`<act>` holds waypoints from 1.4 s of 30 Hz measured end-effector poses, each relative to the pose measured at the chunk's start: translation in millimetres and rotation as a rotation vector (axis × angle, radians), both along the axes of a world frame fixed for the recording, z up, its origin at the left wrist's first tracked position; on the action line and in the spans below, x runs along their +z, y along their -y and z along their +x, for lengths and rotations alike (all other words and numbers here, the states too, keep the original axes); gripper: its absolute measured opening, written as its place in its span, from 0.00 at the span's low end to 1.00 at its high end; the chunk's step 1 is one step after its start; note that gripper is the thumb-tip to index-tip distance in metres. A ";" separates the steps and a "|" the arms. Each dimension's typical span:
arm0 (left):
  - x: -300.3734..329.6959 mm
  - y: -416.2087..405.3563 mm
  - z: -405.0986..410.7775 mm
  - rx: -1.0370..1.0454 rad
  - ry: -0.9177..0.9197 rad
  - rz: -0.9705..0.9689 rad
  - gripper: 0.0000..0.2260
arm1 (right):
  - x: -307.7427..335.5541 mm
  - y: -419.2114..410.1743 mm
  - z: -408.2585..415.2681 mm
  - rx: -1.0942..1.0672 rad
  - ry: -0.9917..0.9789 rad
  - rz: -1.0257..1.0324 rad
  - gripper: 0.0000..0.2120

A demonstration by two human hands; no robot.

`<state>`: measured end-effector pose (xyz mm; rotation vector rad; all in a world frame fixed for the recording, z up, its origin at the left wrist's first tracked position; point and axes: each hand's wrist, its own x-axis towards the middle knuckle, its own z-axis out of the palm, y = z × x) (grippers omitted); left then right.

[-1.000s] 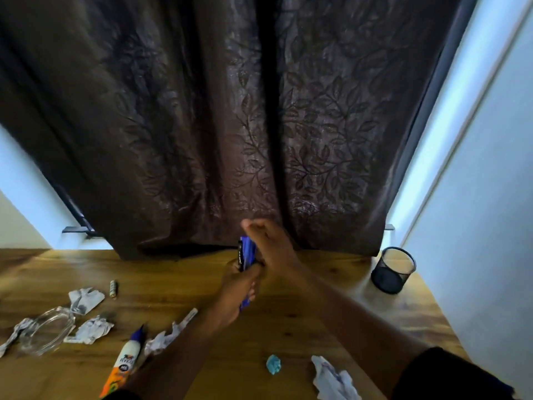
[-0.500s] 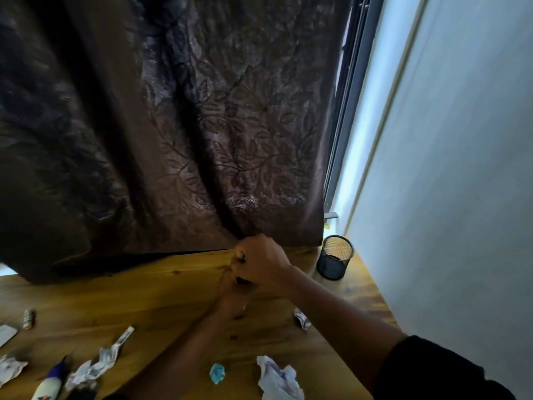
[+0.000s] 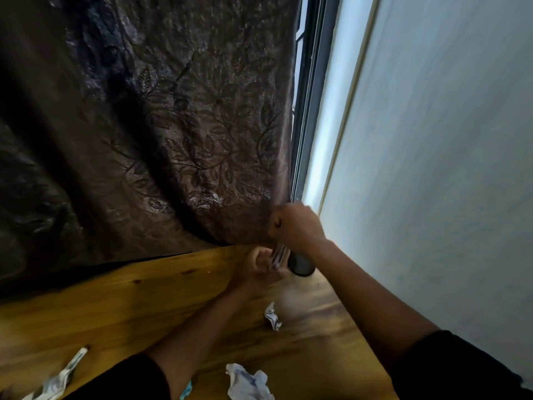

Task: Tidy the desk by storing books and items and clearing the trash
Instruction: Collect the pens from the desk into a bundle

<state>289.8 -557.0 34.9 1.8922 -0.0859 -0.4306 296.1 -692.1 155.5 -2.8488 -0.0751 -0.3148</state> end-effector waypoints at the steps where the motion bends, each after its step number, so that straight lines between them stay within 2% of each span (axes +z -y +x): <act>1: -4.9 5.6 3.2 -0.026 0.031 -0.001 0.37 | 4.0 13.1 1.3 -0.041 0.041 -0.034 0.06; 3: -7.4 17.7 7.8 -0.055 0.057 0.048 0.48 | 8.1 36.4 3.9 -0.107 0.114 -0.078 0.06; 8: -5.5 53.3 23.4 -0.145 0.142 0.126 0.57 | -2.7 65.8 10.3 -0.188 0.152 -0.165 0.12; 16: -23.8 82.8 55.0 -0.231 0.299 0.289 0.48 | -44.3 77.0 27.3 -0.204 0.069 -0.183 0.08; 21: -19.2 82.9 49.7 -0.190 0.362 0.253 0.37 | -68.0 78.1 33.9 -0.159 0.025 -0.206 0.12; 29: -17.4 79.6 49.4 -0.158 0.389 0.209 0.30 | -85.1 76.1 33.8 -0.158 0.021 -0.226 0.16; 32: -15.9 79.4 48.3 -0.154 0.371 0.201 0.33 | -81.0 78.3 31.1 -0.160 0.045 -0.279 0.18; 37: -14.6 71.4 46.6 -0.192 0.251 0.251 0.52 | -65.9 81.5 24.9 -0.182 0.048 -0.357 0.21; 42: -22.9 51.4 34.4 -0.148 0.192 0.253 0.52 | -45.6 75.9 13.3 -0.244 0.078 -0.343 0.22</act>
